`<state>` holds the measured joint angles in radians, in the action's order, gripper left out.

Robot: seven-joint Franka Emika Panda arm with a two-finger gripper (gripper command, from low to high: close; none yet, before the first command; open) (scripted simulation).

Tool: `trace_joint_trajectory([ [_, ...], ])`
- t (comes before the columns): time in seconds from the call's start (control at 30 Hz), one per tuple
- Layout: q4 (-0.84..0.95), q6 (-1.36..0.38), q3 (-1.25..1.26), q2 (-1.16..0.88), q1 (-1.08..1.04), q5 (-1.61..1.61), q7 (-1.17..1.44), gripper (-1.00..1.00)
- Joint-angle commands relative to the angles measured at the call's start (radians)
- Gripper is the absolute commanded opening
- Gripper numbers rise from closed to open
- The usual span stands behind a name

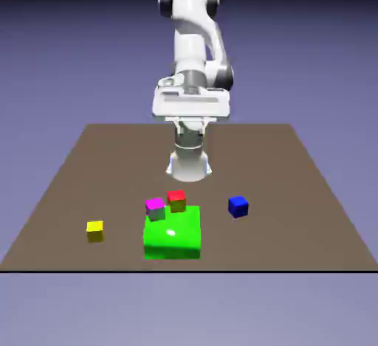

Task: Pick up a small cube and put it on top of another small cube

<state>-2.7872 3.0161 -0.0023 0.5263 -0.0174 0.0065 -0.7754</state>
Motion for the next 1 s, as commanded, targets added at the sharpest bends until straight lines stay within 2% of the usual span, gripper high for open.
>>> trace_joint_trajectory([
  [0.0, 0.019, -0.017, -0.002, -0.036, -0.024, 0.005, -0.029, 0.00],
  [0.77, 0.444, -0.406, -0.045, -0.851, -0.573, 0.128, -0.669, 0.00],
  [0.97, 0.473, -0.257, -0.014, -1.029, -0.591, 0.158, -0.644, 0.00],
])
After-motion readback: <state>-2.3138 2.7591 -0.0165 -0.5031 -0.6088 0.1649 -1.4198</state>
